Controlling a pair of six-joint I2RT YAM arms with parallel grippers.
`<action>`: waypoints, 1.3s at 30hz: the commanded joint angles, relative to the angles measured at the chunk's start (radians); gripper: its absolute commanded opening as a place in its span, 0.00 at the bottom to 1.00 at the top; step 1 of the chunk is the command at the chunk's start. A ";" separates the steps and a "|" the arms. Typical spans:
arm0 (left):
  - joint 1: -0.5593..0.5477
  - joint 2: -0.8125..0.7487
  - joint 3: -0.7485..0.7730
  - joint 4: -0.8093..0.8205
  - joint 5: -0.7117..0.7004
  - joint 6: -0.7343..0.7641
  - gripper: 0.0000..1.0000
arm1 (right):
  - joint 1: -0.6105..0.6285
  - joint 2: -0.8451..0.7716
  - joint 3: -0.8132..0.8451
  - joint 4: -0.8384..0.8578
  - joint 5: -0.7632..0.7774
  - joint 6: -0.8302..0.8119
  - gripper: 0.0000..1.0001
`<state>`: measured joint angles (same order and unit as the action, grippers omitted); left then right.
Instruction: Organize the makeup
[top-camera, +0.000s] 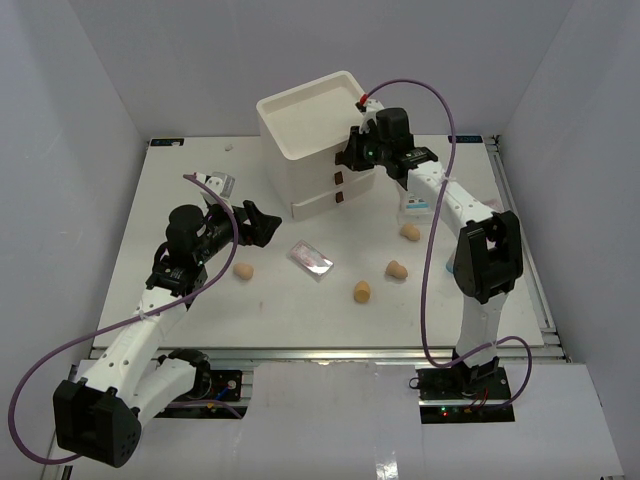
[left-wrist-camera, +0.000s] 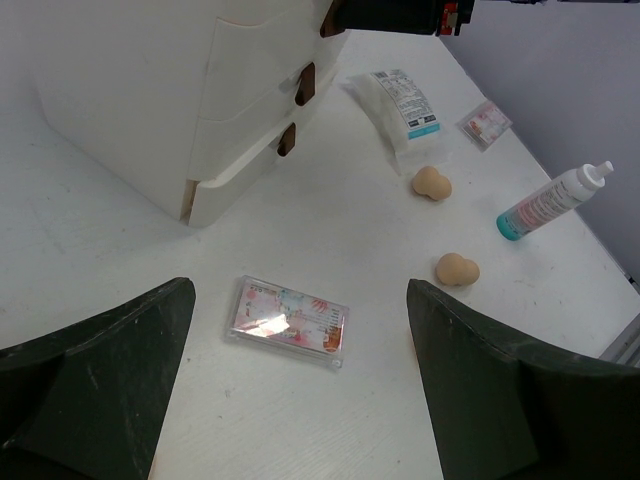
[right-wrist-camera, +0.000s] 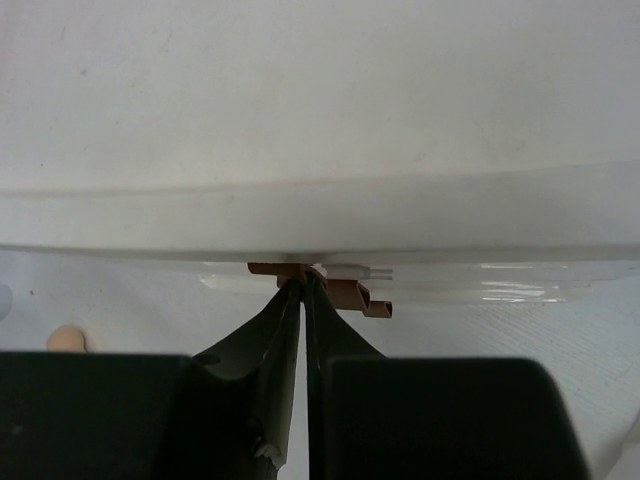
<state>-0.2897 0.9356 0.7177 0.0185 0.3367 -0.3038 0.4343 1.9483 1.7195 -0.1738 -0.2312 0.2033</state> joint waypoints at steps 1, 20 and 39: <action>0.001 -0.002 0.039 -0.004 0.006 0.008 0.98 | 0.004 -0.114 -0.096 0.087 -0.006 -0.016 0.08; 0.001 -0.004 0.039 0.001 0.036 0.002 0.98 | 0.004 -0.520 -0.576 0.136 -0.063 -0.084 0.08; 0.001 0.012 0.039 -0.001 0.038 0.006 0.98 | 0.021 -0.321 -0.381 0.154 0.029 -0.088 0.84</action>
<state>-0.2897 0.9475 0.7177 0.0185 0.3641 -0.3046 0.4426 1.6000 1.2453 -0.0564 -0.2520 0.1050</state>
